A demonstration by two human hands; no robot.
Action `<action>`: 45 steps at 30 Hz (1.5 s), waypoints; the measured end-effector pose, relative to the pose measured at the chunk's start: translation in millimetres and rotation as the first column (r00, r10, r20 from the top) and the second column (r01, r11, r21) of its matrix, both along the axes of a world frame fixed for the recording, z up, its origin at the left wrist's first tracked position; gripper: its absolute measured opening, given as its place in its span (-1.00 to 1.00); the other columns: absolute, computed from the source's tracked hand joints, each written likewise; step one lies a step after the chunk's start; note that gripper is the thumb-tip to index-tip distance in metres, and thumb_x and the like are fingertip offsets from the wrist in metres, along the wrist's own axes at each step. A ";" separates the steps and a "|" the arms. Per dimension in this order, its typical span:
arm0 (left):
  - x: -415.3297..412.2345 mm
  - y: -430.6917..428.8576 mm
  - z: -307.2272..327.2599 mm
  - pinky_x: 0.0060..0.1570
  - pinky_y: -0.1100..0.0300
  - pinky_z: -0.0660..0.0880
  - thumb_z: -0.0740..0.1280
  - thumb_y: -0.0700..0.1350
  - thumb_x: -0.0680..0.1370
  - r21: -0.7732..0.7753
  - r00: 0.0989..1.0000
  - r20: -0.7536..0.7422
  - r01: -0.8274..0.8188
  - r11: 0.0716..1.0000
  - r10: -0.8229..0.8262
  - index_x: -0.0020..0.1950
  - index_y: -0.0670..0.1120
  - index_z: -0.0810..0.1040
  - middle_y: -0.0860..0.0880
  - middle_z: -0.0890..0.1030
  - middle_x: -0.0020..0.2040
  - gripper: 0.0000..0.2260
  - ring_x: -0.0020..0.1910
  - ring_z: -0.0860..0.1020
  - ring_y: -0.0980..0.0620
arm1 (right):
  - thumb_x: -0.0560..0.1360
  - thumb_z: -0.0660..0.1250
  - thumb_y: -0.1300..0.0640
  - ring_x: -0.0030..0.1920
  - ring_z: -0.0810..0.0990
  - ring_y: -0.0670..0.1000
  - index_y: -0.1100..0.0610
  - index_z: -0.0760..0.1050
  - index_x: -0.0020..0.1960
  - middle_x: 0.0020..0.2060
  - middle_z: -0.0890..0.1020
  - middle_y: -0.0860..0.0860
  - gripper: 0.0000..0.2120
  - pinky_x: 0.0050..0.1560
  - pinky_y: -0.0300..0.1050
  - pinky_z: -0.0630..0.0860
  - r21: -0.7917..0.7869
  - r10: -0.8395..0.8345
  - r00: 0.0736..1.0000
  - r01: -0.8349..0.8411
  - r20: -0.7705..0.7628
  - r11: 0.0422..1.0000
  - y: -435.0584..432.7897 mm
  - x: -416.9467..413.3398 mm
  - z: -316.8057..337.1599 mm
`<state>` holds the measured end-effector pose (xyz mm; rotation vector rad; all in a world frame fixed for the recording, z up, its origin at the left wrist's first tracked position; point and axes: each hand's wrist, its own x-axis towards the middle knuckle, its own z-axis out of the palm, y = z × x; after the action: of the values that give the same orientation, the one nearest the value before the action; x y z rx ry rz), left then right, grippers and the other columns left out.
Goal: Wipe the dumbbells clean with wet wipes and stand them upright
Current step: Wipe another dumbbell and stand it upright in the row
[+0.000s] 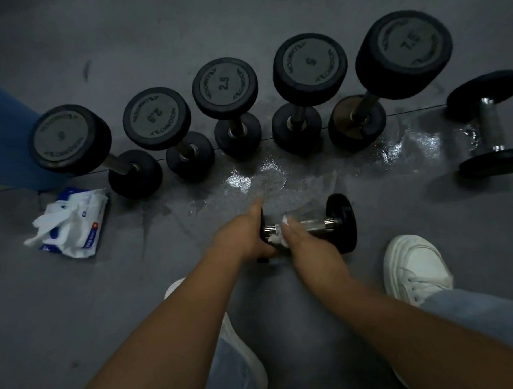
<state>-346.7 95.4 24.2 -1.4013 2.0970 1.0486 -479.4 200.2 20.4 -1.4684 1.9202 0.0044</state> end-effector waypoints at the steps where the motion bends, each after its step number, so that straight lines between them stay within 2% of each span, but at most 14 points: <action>1: 0.2 -0.6 -1.2 0.12 0.04 0.53 0.57 0.03 0.28 -0.009 1.000 -0.002 -0.014 1.000 0.014 0.58 0.07 -0.05 -0.12 0.57 0.24 0.05 0.15 0.56 -0.14 | 0.65 0.05 0.01 0.28 0.50 0.12 -0.11 0.22 0.47 0.49 0.29 -0.06 -0.61 0.24 -0.05 0.44 -0.031 -0.049 0.999 0.049 0.019 0.998 2.4 -5.3 -0.8; 3: -0.4 -3.3 -2.9 0.09 0.07 0.54 0.55 0.00 0.28 -0.008 0.999 -0.007 -0.043 0.999 0.042 0.56 0.07 0.02 -0.12 0.57 0.21 0.00 0.12 0.56 -0.14 | 0.67 -0.02 -0.04 0.26 0.51 0.12 -0.15 0.23 0.46 0.39 0.43 -0.01 -0.63 0.22 -0.10 0.40 -0.101 -0.102 0.995 0.100 -0.012 0.990 -0.8 -8.9 -1.8; 6: -3.2 -7.4 -0.2 0.10 0.08 0.53 0.54 -0.01 0.30 -0.001 0.998 -0.017 -0.056 0.998 0.056 0.56 0.06 0.07 -0.15 0.56 0.22 -0.05 0.13 0.56 -0.16 | 0.66 -0.04 0.08 0.20 0.55 0.22 -0.10 0.03 0.55 0.44 0.36 0.08 -0.54 0.17 0.04 0.47 -0.061 0.040 0.999 -0.041 -0.028 0.997 -7.4 9.7 4.8; 8: -2.8 -9.9 -0.4 0.14 0.07 0.53 0.53 -0.02 0.32 0.016 0.997 -0.022 -0.068 0.998 0.068 0.58 0.06 0.06 -0.15 0.54 0.25 -0.06 0.17 0.55 -0.16 | 0.66 -0.02 0.08 0.19 0.56 0.20 -0.06 0.07 0.54 0.45 0.35 0.07 -0.55 0.14 0.04 0.48 -0.037 0.082 0.995 -0.085 -0.065 0.996 -9.3 8.7 2.0; 11: -2.9 -11.8 -3.4 0.14 0.05 0.55 0.52 -0.01 0.30 0.030 0.996 -0.004 -0.092 0.995 0.093 0.58 0.10 0.06 -0.15 0.52 0.27 -0.05 0.16 0.55 -0.16 | 0.66 -0.01 0.08 0.21 0.55 0.16 -0.04 0.09 0.53 0.55 0.12 -0.07 -0.56 0.16 0.08 0.49 -0.057 -0.058 0.994 0.052 -0.091 0.997 -9.3 -4.2 -6.2; 13: -3.7 -13.2 -5.1 0.12 0.06 0.55 0.52 0.00 0.30 0.028 0.996 -0.009 -0.091 0.995 0.091 0.57 0.10 0.06 -0.16 0.52 0.27 -0.05 0.15 0.55 -0.16 | 0.62 0.05 0.16 0.19 0.56 0.15 -0.05 0.00 0.56 0.56 0.04 -0.12 -0.45 0.12 0.05 0.51 -0.030 0.053 0.996 -0.055 -0.068 0.998 -6.4 -0.4 -8.0; 19: -4.0 -10.0 -5.3 0.10 0.03 0.56 0.47 0.04 0.30 0.007 0.987 -0.025 -0.157 0.988 0.157 0.56 0.12 0.10 -0.15 0.51 0.28 -0.10 0.15 0.55 -0.17 | 0.59 0.15 0.10 0.13 0.58 0.14 0.02 0.27 0.39 0.33 0.42 0.05 -0.63 -0.06 -0.01 0.49 0.018 0.101 0.979 -0.100 -0.178 0.995 -24.3 -18.1 -12.9; 24: -0.3 -5.0 -1.3 0.01 -0.07 0.61 0.45 0.09 0.31 0.025 0.957 -0.084 -0.277 0.961 0.278 0.54 0.09 0.19 -0.16 0.49 0.31 -0.16 0.15 0.54 -0.20 | 0.50 0.33 0.02 0.05 0.58 0.14 0.05 0.47 0.08 0.05 0.61 0.09 -0.81 -0.01 -0.07 0.50 0.089 0.200 0.979 -0.195 -0.045 0.977 -59.6 -44.6 -5.3; 29: 4.5 0.8 -0.8 -0.06 -0.05 0.63 0.49 0.04 0.31 0.048 0.936 -0.134 -0.322 0.946 0.326 0.53 0.10 0.16 -0.17 0.55 0.20 -0.15 0.05 0.58 -0.18 | 0.57 0.14 0.06 0.12 0.56 0.21 0.12 0.42 0.32 0.17 0.56 0.15 -0.64 0.10 0.05 0.49 -0.090 0.277 0.942 -0.265 0.187 0.960 -39.8 -7.6 -7.1; 33: 8.9 17.3 -3.9 -0.02 0.10 0.57 0.52 -0.09 0.36 0.091 0.936 -0.150 -0.308 0.947 0.319 0.56 0.09 0.05 -0.14 0.55 0.16 -0.09 0.04 0.58 -0.13 | 0.63 0.06 0.00 0.19 0.54 0.16 -0.07 0.34 0.41 0.24 0.55 0.08 -0.64 0.14 0.00 0.48 -0.027 0.300 0.953 -0.299 0.049 0.954 -51.5 -8.9 -17.9; 35: 8.8 18.5 -4.2 -0.02 0.11 0.54 0.53 -0.08 0.36 0.095 0.930 -0.164 -0.317 0.944 0.329 0.57 0.08 0.03 -0.15 0.55 0.18 -0.07 0.07 0.57 -0.13 | 0.63 0.05 0.03 0.20 0.54 0.16 -0.05 0.24 0.45 0.33 0.48 0.07 -0.61 0.13 0.04 0.49 -0.024 0.276 0.961 -0.277 -0.022 0.961 -38.1 2.9 -11.9; 39: 7.7 15.6 -3.0 0.00 0.09 0.56 0.52 -0.06 0.36 0.084 0.945 -0.135 -0.287 0.954 0.297 0.57 0.08 0.01 -0.18 0.55 0.20 -0.07 0.06 0.57 -0.14 | 0.62 0.07 0.09 0.29 0.48 0.19 -0.08 -0.02 0.56 0.56 0.02 -0.12 -0.46 0.21 0.07 0.44 0.039 0.256 0.966 -0.255 -0.037 0.966 -16.5 13.8 -2.6; 42: 8.7 16.2 -3.3 0.02 0.05 0.57 0.52 -0.06 0.37 0.080 0.950 -0.127 -0.277 0.958 0.285 0.57 0.06 0.01 -0.18 0.55 0.20 -0.07 0.07 0.57 -0.15 | 0.63 0.07 0.08 0.35 0.44 0.16 -0.03 0.11 0.51 0.56 0.03 -0.12 -0.54 0.27 0.11 0.42 0.035 0.170 0.985 -0.169 -0.037 0.985 -30.7 10.8 -8.0; 45: 8.3 17.3 -3.0 0.02 0.02 0.58 0.50 -0.06 0.37 0.066 0.953 -0.124 -0.269 0.961 0.276 0.55 0.06 0.02 -0.19 0.56 0.16 -0.10 0.03 0.58 -0.16 | 0.61 0.07 0.13 0.28 0.50 0.17 -0.08 -0.01 0.56 0.56 -0.07 -0.17 -0.44 0.23 0.09 0.46 0.049 0.225 0.974 -0.223 -0.022 0.973 -9.4 15.5 -3.3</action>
<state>-338.3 112.8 21.2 -1.6740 1.9899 1.3240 -464.0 190.8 17.1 -1.6537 1.7538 0.1720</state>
